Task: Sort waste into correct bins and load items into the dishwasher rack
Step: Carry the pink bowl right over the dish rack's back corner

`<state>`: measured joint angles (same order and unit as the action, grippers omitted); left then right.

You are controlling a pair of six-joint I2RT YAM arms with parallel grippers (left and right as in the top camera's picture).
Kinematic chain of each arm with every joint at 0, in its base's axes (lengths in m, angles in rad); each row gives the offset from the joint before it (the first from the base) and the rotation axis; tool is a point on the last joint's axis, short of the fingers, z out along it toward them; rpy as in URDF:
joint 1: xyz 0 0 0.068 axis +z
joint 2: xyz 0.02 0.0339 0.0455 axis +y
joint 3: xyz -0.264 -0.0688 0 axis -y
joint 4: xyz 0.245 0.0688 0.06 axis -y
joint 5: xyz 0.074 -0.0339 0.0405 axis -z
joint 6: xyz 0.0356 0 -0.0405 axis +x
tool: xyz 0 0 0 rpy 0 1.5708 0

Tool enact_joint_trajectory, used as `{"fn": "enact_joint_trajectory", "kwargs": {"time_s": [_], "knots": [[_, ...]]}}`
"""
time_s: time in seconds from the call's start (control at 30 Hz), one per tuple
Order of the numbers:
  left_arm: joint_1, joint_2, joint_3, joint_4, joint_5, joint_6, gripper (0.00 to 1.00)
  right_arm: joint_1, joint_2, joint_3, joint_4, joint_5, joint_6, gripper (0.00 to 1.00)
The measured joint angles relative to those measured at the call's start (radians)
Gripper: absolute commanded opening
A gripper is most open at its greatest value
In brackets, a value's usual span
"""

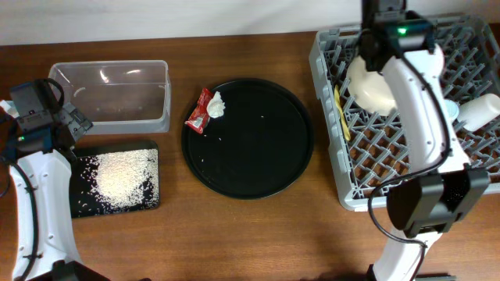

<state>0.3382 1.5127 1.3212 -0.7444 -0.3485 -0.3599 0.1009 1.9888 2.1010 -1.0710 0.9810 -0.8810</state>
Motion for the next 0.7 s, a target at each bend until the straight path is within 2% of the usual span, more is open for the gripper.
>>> {"fn": "enact_joint_trajectory", "kwargs": {"time_s": [0.1, 0.23, 0.53, 0.7], "knots": [[0.000, 0.000, 0.000, 0.000, 0.000, 0.000, 0.99, 0.026, 0.000, 0.000, 0.058, 0.001, -0.060, 0.04], [0.000, 0.000, 0.000, 0.000, 0.000, 0.000, 0.99, -0.029, 0.000, 0.000, 0.205, -0.024, -0.146, 0.04], [0.000, 0.000, 0.000, 0.000, 0.000, 0.000, 0.99, -0.224, 0.066, 0.000, 0.251, -0.040, -0.312, 0.04], [0.000, 0.000, 0.000, 0.000, 0.000, 0.000, 0.99, -0.300, 0.144, 0.000, 0.463, -0.048, -0.378, 0.04]]}}
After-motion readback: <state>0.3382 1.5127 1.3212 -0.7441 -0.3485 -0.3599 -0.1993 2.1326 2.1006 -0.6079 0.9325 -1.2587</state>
